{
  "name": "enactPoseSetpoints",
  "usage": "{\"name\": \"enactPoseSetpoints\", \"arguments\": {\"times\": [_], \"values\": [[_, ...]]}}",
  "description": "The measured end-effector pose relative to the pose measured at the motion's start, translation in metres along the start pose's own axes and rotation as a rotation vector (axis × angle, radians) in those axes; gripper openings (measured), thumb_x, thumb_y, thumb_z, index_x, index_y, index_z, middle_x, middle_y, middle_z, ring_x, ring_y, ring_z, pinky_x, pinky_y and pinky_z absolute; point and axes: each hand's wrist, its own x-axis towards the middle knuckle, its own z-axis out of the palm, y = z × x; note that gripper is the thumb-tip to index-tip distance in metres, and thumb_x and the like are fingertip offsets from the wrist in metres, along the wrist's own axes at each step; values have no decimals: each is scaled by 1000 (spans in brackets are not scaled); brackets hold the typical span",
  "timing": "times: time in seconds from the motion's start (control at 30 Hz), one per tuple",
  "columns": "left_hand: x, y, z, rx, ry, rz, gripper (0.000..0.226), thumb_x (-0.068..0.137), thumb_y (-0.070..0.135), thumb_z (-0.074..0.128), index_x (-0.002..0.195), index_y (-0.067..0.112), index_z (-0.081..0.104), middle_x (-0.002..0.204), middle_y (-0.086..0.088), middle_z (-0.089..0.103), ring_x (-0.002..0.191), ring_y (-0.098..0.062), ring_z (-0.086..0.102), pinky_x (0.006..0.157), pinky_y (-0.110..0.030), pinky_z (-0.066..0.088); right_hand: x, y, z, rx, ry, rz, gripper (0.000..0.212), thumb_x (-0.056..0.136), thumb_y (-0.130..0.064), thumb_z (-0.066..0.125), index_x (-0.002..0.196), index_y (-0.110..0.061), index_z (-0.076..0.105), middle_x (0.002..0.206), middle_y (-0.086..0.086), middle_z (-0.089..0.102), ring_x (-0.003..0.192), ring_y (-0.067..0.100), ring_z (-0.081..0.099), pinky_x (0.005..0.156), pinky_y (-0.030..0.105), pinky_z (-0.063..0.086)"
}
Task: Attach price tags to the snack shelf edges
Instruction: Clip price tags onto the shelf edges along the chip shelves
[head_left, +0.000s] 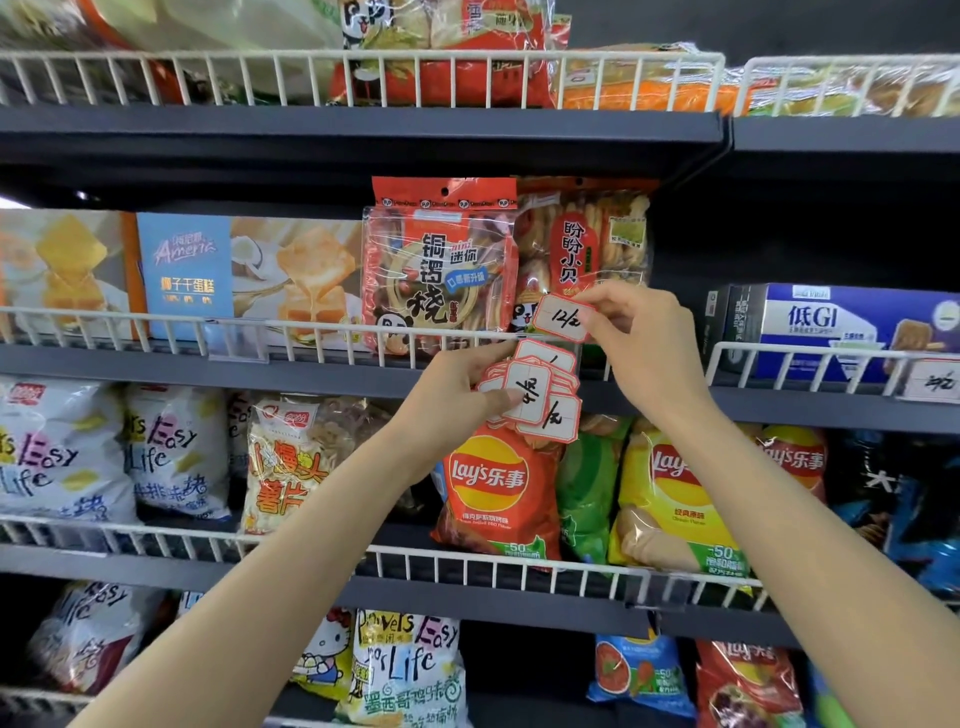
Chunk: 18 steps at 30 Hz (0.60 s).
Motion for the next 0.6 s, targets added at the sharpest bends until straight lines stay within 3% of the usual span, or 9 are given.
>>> {"name": "enactPoseSetpoints", "arguments": {"times": [0.1, 0.23, 0.4, 0.6], "values": [[1, 0, 2, -27, -14, 2, 51, 88, 1, 57, 136, 15, 46, 90, 14, 68, 80, -5, 68, 81, -29, 57, 3, -1, 1, -30, -16, -15, 16, 90, -10, 57, 99, -13, 70, 86, -11, 61, 78, 4, 56, 65, 2, 40], [2, -6, 2, -90, 6, 2, 48, 88, -3, 56, 132, 17, 51, 85, 15, 69, 74, -2, 69, 74, -24, 58, 5, 2, 2, -46, -31, -43, 16, 90, -8, 57, 99, -12, 70, 87, -7, 63, 77, 2, 54, 65, -2, 38], [4, -12, 2, -124, 19, 10, 43, 87, -4, 56, 112, 31, 54, 89, 10, 71, 80, -8, 70, 75, -29, 57, 7, 3, 3, -12, -85, -64, 16, 89, -7, 57, 99, -10, 69, 88, -3, 67, 77, 4, 58, 69, 5, 43], [0, -18, 2, -122, -25, -21, 50, 87, -1, 58, 129, 24, 46, 99, -10, 71, 90, -27, 70, 82, -45, 56, 13, 1, -4, -51, -121, -85, 16, 90, -8, 56, 98, -11, 70, 84, -7, 62, 69, -5, 53, 65, -5, 36]]}}
